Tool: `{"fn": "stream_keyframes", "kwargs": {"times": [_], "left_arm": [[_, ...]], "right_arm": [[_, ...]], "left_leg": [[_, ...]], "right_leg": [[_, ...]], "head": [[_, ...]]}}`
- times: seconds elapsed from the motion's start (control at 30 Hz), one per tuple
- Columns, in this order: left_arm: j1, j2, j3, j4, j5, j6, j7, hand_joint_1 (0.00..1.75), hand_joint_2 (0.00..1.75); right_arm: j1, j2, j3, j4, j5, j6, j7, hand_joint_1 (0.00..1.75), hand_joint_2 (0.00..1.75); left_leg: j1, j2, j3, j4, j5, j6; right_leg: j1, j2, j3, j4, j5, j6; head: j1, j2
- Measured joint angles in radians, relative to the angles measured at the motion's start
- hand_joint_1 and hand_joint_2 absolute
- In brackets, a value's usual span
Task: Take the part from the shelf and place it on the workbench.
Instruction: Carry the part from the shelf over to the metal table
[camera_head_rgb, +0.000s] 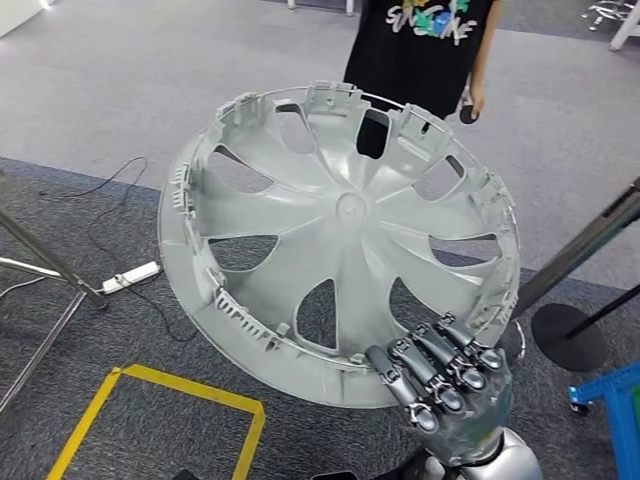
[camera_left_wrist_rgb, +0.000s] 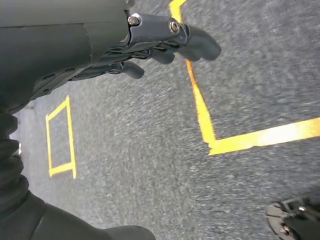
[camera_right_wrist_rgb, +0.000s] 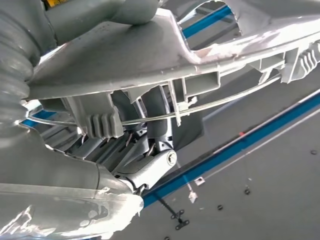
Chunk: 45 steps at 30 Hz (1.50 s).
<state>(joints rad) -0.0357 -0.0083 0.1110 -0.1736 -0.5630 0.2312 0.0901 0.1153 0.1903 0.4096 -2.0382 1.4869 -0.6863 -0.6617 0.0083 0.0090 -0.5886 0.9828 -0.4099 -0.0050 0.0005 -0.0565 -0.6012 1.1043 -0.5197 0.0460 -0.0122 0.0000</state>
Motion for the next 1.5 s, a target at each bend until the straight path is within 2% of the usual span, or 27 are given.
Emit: {"fn": "stream_keyframes", "kwargs": {"times": [0.07, 0.1, 0.13, 0.17, 0.23, 0.3, 0.37, 0.43, 0.5, 0.57, 0.6, 0.67, 0.7, 0.73, 0.8, 0.83, 0.87, 0.93, 1.0, 1.07, 1.13, 1.2, 1.23, 1.3, 1.37, 1.43, 1.5], "left_arm": [[-0.003, 0.001, 0.0, 0.0, 0.0, -0.002, 0.002, 0.0, 1.75], [-0.004, 0.002, 0.0, 0.0, 0.0, -0.003, 0.003, 0.0, 1.75], [-0.004, 0.002, 0.0, 0.0, 0.0, -0.004, 0.003, 0.0, 1.75], [-0.003, 0.001, 0.0, 0.0, 0.0, -0.005, 0.004, 0.0, 1.75], [-0.001, 0.001, 0.0, 0.0, 0.001, -0.006, 0.005, 0.0, 1.75], [-0.001, 0.0, 0.0, 0.0, 0.001, -0.006, 0.005, 0.0, 1.75], [-0.001, 0.0, 0.0, 0.0, 0.001, -0.006, 0.005, 0.0, 1.75], [-0.002, 0.001, 0.0, 0.0, 0.001, -0.006, 0.005, 0.0, 1.75], [0.001, 0.002, 0.0, 0.0, 0.003, -0.006, 0.006, 0.0, 1.75], [0.003, 0.002, 0.001, 0.0, 0.005, -0.007, 0.007, 0.0, 1.75], [0.002, 0.001, 0.001, 0.0, 0.005, -0.008, 0.007, 0.0, 1.75], [-0.002, 0.0, 0.001, 0.0, 0.005, -0.008, 0.008, 0.0, 1.75], [-0.002, 0.0, 0.001, 0.0, 0.005, -0.008, 0.008, 0.0, 1.75], [-0.001, 0.0, 0.001, 0.0, 0.005, -0.008, 0.008, 0.0, 1.75], [0.001, 0.001, 0.001, 0.0, 0.005, -0.009, 0.008, 0.0, 1.75], [0.001, 0.001, 0.001, 0.0, 0.005, -0.009, 0.008, 0.0, 1.75], [-0.002, 0.001, 0.001, 0.0, 0.005, -0.009, 0.008, 0.0, 1.75], [-0.005, 0.002, 0.001, 0.0, 0.005, -0.01, 0.008, 0.0, 1.75], [-0.003, 0.002, 0.001, 0.0, 0.005, -0.012, 0.008, 0.0, 1.75], [0.0, 0.002, 0.002, 0.0, 0.006, -0.015, 0.007, 0.0, 1.75], [-0.002, 0.004, 0.002, 0.0, 0.006, -0.019, 0.005, 0.0, 1.75], [-0.003, 0.007, 0.002, 0.0, 0.006, -0.025, -0.001, 0.0, 1.75], [-0.002, 0.009, 0.002, 0.0, 0.006, -0.029, -0.004, 0.0, 1.75], [0.002, 0.012, 0.003, 0.0, 0.007, -0.036, -0.01, 0.0, 1.75], [0.002, 0.016, 0.003, 0.0, 0.007, -0.038, -0.014, 0.0, 1.75], [0.002, 0.021, 0.006, 0.0, 0.007, -0.039, -0.017, 0.0, 1.75], [0.006, 0.027, 0.009, 0.0, 0.007, -0.04, -0.019, 0.0, 1.75]], "right_arm": [[0.0, -0.001, 0.002, 0.0, 0.004, 0.0, 0.01, 1.75, 1.75], [0.0, -0.002, 0.003, 0.001, 0.006, 0.0, 0.016, 1.75, 1.75], [0.0, -0.003, 0.004, 0.002, 0.009, 0.0, 0.02, 1.75, 1.75], [0.0, -0.004, 0.005, 0.002, 0.01, 0.0, 0.024, 1.75, 1.75], [0.0, -0.004, 0.008, 0.003, 0.012, 0.0, 0.029, 1.75, 1.75], [0.0, -0.004, 0.01, 0.003, 0.013, 0.0, 0.03, 1.75, 1.75], [0.0, -0.004, 0.01, 0.003, 0.013, 0.0, 0.03, 1.75, 1.75], [-0.001, -0.005, 0.011, 0.003, 0.013, 0.0, 0.031, 1.75, 1.75], [-0.003, -0.005, 0.015, 0.003, 0.016, 0.0, 0.037, 1.75, 1.75], [-0.005, -0.006, 0.02, 0.004, 0.019, 0.0, 0.046, 1.75, 1.75], [-0.005, -0.006, 0.022, 0.004, 0.021, 0.0, 0.05, 1.75, 1.75], [-0.005, -0.007, 0.024, 0.004, 0.028, 0.0, 0.065, 1.75, 1.75], [-0.006, -0.009, 0.027, 0.004, 0.033, 0.0, 0.073, 1.75, 1.75], [-0.006, -0.01, 0.029, 0.005, 0.035, 0.0, 0.081, 1.75, 1.75], [-0.006, -0.013, 0.035, 0.005, 0.038, 0.0, 0.086, 1.75, 1.75], [-0.007, -0.014, 0.037, 0.005, 0.038, 0.0, 0.086, 1.75, 1.75], [-0.007, -0.014, 0.039, 0.005, 0.04, 0.0, 0.09, 1.75, 1.75], [-0.012, -0.018, 0.046, 0.005, 0.053, 0.0, 0.117, 1.75, 1.75], [-0.021, -0.029, 0.063, 0.007, 0.071, 0.0, 0.171, 1.75, 1.75], [-0.033, -0.044, 0.081, 0.009, 0.08, 0.0, 0.218, 1.75, 1.75], [-0.043, -0.061, 0.092, 0.011, 0.083, 0.0, 0.241, 1.75, 1.75], [-0.048, -0.074, 0.1, 0.015, 0.085, 0.0, 0.248, 1.75, 1.75], [-0.05, -0.079, 0.104, 0.018, 0.085, 0.0, 0.248, 1.75, 1.75], [-0.057, -0.087, 0.111, 0.026, 0.086, 0.0, 0.25, 1.75, 1.75], [-0.066, -0.094, 0.117, 0.033, 0.086, 0.0, 0.251, 1.75, 1.75], [-0.075, -0.098, 0.122, 0.039, 0.086, -0.001, 0.255, 1.75, 1.75], [-0.083, -0.1, 0.125, 0.045, 0.086, -0.001, 0.259, 1.75, 1.75]], "left_leg": [[0.001, -0.023, -0.002, 0.0, 0.001, 0.005], [0.001, -0.037, -0.003, 0.0, 0.001, 0.006], [0.001, -0.051, -0.003, 0.0, 0.002, 0.006], [0.002, -0.066, -0.003, 0.001, 0.003, 0.005], [0.004, -0.092, -0.002, 0.002, 0.004, 0.001], [0.006, -0.106, -0.002, 0.003, 0.004, -0.002], [0.006, -0.108, -0.002, 0.004, 0.004, -0.003], [0.006, -0.113, -0.004, 0.005, 0.005, -0.006], [0.007, -0.125, -0.017, 0.008, 0.009, -0.022], [0.006, -0.095, -0.049, 0.052, -0.015, -0.039], [0.004, -0.065, -0.077, 0.107, -0.046, -0.042], [0.003, -0.029, -0.141, 0.242, -0.106, -0.044], [0.003, -0.024, -0.161, 0.285, -0.117, -0.044], [0.003, -0.022, -0.16, 0.29, -0.108, -0.043], [0.001, -0.005, -0.105, 0.195, -0.051, -0.04], [-0.001, 0.022, -0.065, 0.124, -0.024, -0.037], [-0.005, 0.044, -0.033, 0.067, -0.007, -0.032], [-0.011, 0.065, -0.01, 0.015, -0.001, -0.021], [-0.01, 0.039, -0.012, 0.011, 0.0, -0.009], [-0.004, 0.016, -0.01, 0.007, 0.003, 0.002], [0.0, -0.007, -0.011, 0.006, 0.006, 0.01], [-0.001, -0.035, -0.013, 0.007, 0.007, 0.013], [-0.001, -0.05, -0.013, 0.007, 0.007, 0.013], [0.001, -0.079, -0.012, 0.008, 0.008, 0.011], [0.002, -0.108, -0.015, 0.01, 0.011, 0.005], [0.003, -0.131, -0.023, 0.011, 0.017, -0.008], [0.007, -0.151, -0.031, 0.008, 0.024, -0.022]], "right_leg": [[-0.002, 0.044, -0.062, 0.133, -0.059, 0.005], [-0.003, 0.05, -0.089, 0.185, -0.075, 0.006], [-0.003, 0.052, -0.099, 0.201, -0.072, 0.007], [-0.003, 0.054, -0.091, 0.181, -0.051, 0.006], [-0.007, 0.071, -0.034, 0.063, 0.018, 0.004], [-0.01, 0.09, 0.007, -0.02, 0.058, 0.004], [-0.011, 0.097, 0.014, -0.035, 0.062, 0.004], [-0.015, 0.126, 0.023, -0.054, 0.055, 0.005], [-0.015, 0.136, 0.031, -0.07, 0.051, -0.007], [-0.012, 0.103, 0.035, -0.077, 0.057, -0.031], [-0.011, 0.082, 0.035, -0.08, 0.059, -0.039], [-0.007, 0.051, 0.033, -0.081, 0.059, -0.044], [-0.006, 0.035, 0.032, -0.081, 0.058, -0.045], [-0.005, 0.021, 0.032, -0.081, 0.058, -0.046], [-0.005, -0.005, 0.034, -0.081, 0.056, -0.044], [-0.002, -0.017, 0.035, -0.08, 0.054, -0.041], [0.001, -0.026, 0.036, -0.078, 0.051, -0.036], [0.008, -0.047, 0.038, -0.076, 0.047, -0.026], [0.007, -0.065, 0.042, -0.078, 0.042, -0.016], [0.004, -0.03, 0.03, -0.043, 0.015, -0.004], [0.0, 0.029, -0.022, 0.071, -0.043, 0.004], [-0.001, 0.05, -0.085, 0.194, -0.088, 0.007], [-0.001, 0.052, -0.099, 0.215, -0.086, 0.006], [-0.003, 0.061, -0.068, 0.141, -0.028, 0.003], [-0.009, 0.103, -0.003, -0.001, 0.034, 0.0], [-0.013, 0.135, 0.031, -0.07, 0.051, -0.004], [-0.011, 0.123, 0.034, -0.073, 0.052, -0.013]], "head": [[0.006, 0.0], [0.007, 0.0], [0.007, 0.0], [0.007, 0.0], [0.007, 0.0], [0.007, 0.0], [0.007, 0.0], [0.007, 0.0], [0.005, 0.0], [-0.002, 0.0], [-0.004, 0.0], [-0.006, 0.0], [-0.006, 0.0], [-0.006, 0.0], [-0.007, 0.0], [-0.007, 0.0], [-0.007, 0.0], [-0.005, 0.0], [-0.003, 0.0], [0.001, 0.0], [0.009, 0.0], [0.012, 0.0], [0.012, 0.0], [0.011, 0.0], [0.011, 0.0], [0.01, 0.0], [0.01, 0.0]]}}
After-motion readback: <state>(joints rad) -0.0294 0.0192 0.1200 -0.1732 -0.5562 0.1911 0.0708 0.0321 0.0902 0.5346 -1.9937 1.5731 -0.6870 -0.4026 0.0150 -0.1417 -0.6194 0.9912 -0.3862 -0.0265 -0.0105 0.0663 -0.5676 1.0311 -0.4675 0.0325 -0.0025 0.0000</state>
